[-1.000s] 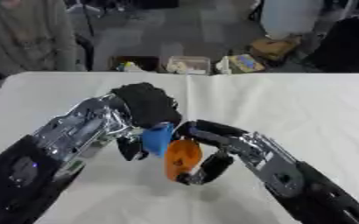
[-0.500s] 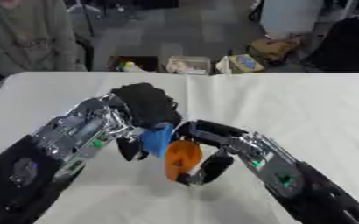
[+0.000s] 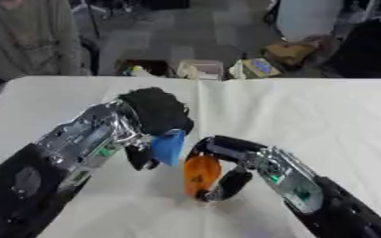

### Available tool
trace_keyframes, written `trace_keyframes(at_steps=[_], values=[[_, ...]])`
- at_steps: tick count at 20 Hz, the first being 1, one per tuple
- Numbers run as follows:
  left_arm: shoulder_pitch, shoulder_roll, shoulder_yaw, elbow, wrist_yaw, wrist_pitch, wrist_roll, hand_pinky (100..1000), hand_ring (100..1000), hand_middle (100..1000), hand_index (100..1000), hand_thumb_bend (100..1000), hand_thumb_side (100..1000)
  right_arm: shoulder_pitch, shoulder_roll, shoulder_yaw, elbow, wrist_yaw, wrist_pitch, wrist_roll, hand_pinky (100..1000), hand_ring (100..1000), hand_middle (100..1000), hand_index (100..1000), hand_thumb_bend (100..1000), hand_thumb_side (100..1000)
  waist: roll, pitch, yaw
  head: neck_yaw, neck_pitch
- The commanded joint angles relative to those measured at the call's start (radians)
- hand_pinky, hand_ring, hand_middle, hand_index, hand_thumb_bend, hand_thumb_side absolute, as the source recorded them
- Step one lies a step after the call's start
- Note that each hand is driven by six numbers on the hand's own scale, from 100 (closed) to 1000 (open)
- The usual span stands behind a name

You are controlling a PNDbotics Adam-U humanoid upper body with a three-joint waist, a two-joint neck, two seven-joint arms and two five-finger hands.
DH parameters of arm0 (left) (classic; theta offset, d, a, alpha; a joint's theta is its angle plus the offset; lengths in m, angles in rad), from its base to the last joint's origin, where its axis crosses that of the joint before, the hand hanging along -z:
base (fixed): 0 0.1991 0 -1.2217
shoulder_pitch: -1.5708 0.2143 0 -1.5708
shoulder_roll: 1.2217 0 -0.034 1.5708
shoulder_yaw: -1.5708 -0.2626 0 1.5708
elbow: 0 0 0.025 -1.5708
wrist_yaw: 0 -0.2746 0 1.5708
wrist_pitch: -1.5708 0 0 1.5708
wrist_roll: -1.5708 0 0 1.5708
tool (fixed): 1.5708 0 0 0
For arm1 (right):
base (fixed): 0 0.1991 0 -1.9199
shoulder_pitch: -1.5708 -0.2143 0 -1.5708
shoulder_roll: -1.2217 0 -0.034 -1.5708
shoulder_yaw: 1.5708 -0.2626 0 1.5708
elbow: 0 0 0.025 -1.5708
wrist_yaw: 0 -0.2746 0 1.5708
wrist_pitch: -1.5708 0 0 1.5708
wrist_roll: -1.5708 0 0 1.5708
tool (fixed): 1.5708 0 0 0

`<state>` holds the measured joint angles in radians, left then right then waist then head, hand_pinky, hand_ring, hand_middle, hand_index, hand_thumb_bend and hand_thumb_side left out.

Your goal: Pour the contents of one cup into another cup.

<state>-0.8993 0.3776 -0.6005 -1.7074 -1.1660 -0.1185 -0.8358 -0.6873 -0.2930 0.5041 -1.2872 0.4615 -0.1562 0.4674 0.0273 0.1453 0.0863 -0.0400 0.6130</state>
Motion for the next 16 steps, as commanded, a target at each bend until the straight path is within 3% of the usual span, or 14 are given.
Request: trace_keyframes(at_steps=[1, 2, 3, 4, 6, 10, 16], values=[[-0.016, 0.020, 0.018, -0.011, -0.011, 0.008, 0.014, 396, 354, 365, 766, 209, 100, -0.009, -0.027, -0.018, 0.012, 0.039, -0.017, -0.005, 447, 516, 360, 569, 310, 269, -0.003, -0.018, -0.002, 0.005, -0.010], [-0.015, 0.020, 0.021, -0.012, -0.012, 0.010, 0.017, 396, 354, 364, 766, 209, 100, -0.009, -0.029, -0.019, 0.012, 0.049, -0.024, -0.001, 496, 567, 471, 670, 415, 386, -0.003, -0.017, -0.002, 0.005, -0.010], [-0.014, 0.020, 0.023, -0.013, -0.014, 0.012, 0.020, 396, 354, 364, 766, 209, 100, -0.008, -0.029, -0.021, 0.011, 0.057, -0.031, 0.006, 507, 577, 491, 688, 435, 408, -0.003, -0.017, -0.002, 0.005, -0.010], [-0.014, 0.021, 0.026, -0.015, -0.015, 0.014, 0.023, 396, 354, 364, 766, 211, 100, -0.009, -0.030, -0.022, 0.010, 0.064, -0.039, 0.013, 584, 640, 658, 791, 576, 536, -0.002, -0.018, -0.002, 0.005, -0.010], [-0.013, 0.022, 0.033, -0.021, -0.017, 0.019, 0.027, 395, 354, 363, 766, 213, 100, -0.008, -0.029, -0.026, 0.007, 0.073, -0.054, 0.025, 639, 697, 746, 826, 643, 578, -0.002, -0.018, -0.002, 0.005, -0.011], [-0.008, 0.024, 0.045, -0.030, -0.019, 0.027, 0.033, 395, 354, 363, 766, 214, 100, -0.007, -0.028, -0.032, 0.000, 0.074, -0.068, 0.025, 700, 766, 801, 851, 697, 642, -0.001, -0.018, -0.002, 0.004, -0.013], [0.028, 0.033, 0.100, -0.064, -0.010, 0.079, 0.082, 381, 352, 346, 751, 275, 100, 0.000, -0.043, -0.058, -0.036, 0.061, -0.059, -0.029, 737, 806, 819, 862, 711, 619, -0.002, -0.018, -0.002, 0.005, -0.015]])
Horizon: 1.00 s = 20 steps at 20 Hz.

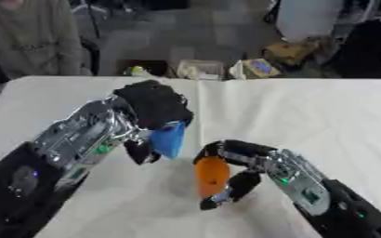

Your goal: Pour the contents of one cup into another cup.

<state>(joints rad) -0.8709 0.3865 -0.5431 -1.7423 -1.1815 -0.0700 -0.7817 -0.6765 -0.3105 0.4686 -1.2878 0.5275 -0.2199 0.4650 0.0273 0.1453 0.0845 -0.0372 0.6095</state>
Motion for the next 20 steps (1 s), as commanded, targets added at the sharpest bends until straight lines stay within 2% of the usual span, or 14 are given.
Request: trace_keyframes(at_steps=[1, 3, 4, 7, 9, 10, 14, 17, 20], values=[[0.015, 0.026, 0.057, -0.030, 0.026, 0.058, 0.054, 382, 352, 343, 748, 296, 103, -0.007, -0.030, -0.028, -0.041, -0.007, 0.010, -0.040, 737, 807, 818, 862, 708, 617, -0.002, -0.018, 0.000, 0.002, -0.012], [0.059, 0.022, 0.091, -0.016, 0.107, 0.137, 0.149, 387, 352, 325, 728, 344, 100, 0.006, -0.042, -0.043, -0.048, -0.010, 0.022, -0.069, 733, 804, 814, 861, 686, 611, -0.003, -0.017, -0.001, 0.003, -0.014], [0.082, 0.017, 0.107, -0.006, 0.166, 0.176, 0.215, 384, 355, 315, 712, 401, 100, 0.013, -0.048, -0.052, -0.050, -0.012, 0.028, -0.083, 728, 799, 807, 860, 673, 612, -0.004, -0.016, -0.001, 0.003, -0.016], [0.150, -0.003, 0.150, 0.021, 0.371, 0.273, 0.480, 406, 358, 306, 690, 467, 100, 0.037, -0.066, -0.080, -0.053, -0.025, 0.049, -0.131, 718, 793, 798, 858, 659, 613, -0.008, -0.013, -0.003, 0.005, -0.019], [0.190, -0.025, 0.169, 0.045, 0.511, 0.297, 0.665, 407, 362, 307, 677, 492, 100, 0.051, -0.075, -0.099, -0.057, -0.037, 0.061, -0.162, 710, 788, 792, 856, 647, 609, -0.011, -0.011, -0.004, 0.007, -0.021], [0.209, -0.035, 0.174, 0.061, 0.582, 0.297, 0.751, 414, 370, 312, 672, 546, 114, 0.059, -0.080, -0.110, -0.060, -0.044, 0.068, -0.176, 702, 783, 787, 854, 641, 608, -0.012, -0.010, -0.006, 0.008, -0.023], [0.272, -0.074, 0.191, 0.165, 0.808, 0.264, 1.030, 445, 397, 332, 670, 572, 100, 0.093, -0.096, -0.160, -0.069, -0.100, 0.103, -0.235, 676, 768, 771, 844, 621, 610, -0.020, -0.007, -0.012, 0.013, -0.028], [0.306, -0.092, 0.190, 0.263, 0.879, 0.231, 1.150, 472, 419, 354, 680, 631, 144, 0.115, -0.110, -0.196, -0.088, -0.140, 0.127, -0.284, 667, 763, 765, 840, 615, 604, -0.024, -0.006, -0.017, 0.016, -0.031], [0.334, -0.104, 0.181, 0.337, 0.906, 0.193, 1.208, 496, 438, 368, 683, 670, 164, 0.131, -0.120, -0.223, -0.113, -0.170, 0.146, -0.324, 654, 756, 756, 837, 606, 600, -0.027, -0.004, -0.022, 0.018, -0.031]])
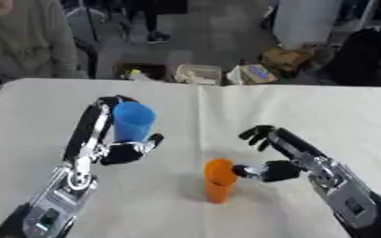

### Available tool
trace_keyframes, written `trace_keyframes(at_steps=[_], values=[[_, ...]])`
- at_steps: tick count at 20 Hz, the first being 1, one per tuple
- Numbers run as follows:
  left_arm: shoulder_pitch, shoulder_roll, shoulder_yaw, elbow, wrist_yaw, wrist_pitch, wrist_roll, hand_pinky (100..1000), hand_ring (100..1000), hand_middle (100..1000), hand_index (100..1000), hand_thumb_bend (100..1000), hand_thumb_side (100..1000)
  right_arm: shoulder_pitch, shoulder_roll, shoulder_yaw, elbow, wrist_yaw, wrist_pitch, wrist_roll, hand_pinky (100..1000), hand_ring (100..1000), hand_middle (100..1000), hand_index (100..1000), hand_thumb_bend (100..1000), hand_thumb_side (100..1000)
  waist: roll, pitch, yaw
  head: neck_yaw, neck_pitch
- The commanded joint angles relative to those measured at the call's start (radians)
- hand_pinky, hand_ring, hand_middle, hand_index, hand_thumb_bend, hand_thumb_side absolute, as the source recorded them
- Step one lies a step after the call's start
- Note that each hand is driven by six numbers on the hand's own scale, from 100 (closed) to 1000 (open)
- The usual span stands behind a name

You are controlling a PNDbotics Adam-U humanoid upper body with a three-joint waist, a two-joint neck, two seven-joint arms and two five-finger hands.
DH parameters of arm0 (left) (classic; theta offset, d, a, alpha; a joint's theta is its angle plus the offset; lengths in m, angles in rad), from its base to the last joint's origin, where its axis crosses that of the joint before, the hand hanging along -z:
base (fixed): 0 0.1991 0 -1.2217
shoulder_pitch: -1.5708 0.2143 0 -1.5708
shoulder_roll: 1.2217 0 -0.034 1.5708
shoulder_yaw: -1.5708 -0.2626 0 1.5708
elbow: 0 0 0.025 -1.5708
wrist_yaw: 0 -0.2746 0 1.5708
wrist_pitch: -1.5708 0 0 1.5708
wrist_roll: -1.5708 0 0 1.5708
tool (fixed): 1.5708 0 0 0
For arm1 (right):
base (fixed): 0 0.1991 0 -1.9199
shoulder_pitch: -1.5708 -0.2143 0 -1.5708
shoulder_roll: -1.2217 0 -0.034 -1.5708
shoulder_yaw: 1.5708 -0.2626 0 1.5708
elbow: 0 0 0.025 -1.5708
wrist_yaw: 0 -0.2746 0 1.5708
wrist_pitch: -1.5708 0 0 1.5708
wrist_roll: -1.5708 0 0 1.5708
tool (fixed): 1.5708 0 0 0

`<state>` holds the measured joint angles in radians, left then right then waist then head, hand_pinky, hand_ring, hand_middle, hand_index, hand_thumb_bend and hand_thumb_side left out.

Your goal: Pour the contents of one cup into another cup.

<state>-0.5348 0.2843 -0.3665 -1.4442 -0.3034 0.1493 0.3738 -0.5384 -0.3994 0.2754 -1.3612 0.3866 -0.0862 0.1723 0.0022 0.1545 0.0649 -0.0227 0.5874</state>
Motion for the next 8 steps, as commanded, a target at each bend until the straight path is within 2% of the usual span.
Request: trace_keyframes(at_steps=[1, 4, 7, 8], values=[[0.007, -0.003, 0.002, 0.054, 0.031, -0.041, 0.062, 506, 448, 376, 685, 676, 166, -0.003, -0.033, -0.036, -0.049, -0.037, 0.016, -0.040, 654, 756, 756, 837, 605, 599, -0.002, -0.012, -0.004, 0.004, -0.008], [0.029, -0.006, -0.007, 0.076, 0.035, -0.076, 0.068, 537, 484, 410, 699, 747, 203, 0.007, -0.037, -0.050, -0.080, -0.053, 0.024, -0.058, 646, 751, 751, 835, 593, 591, -0.002, -0.011, -0.005, 0.007, -0.009], [0.040, -0.009, -0.012, 0.088, 0.035, -0.096, 0.064, 539, 486, 414, 701, 758, 210, 0.013, -0.039, -0.058, -0.099, -0.063, 0.030, -0.067, 645, 750, 750, 835, 592, 591, -0.002, -0.011, -0.006, 0.008, -0.010], [0.047, -0.009, -0.018, 0.086, 0.028, -0.105, 0.056, 591, 579, 509, 759, 1000, 449, 0.015, -0.038, -0.063, -0.106, -0.066, 0.031, -0.073, 639, 745, 744, 834, 583, 584, -0.002, -0.011, -0.007, 0.008, -0.011]])
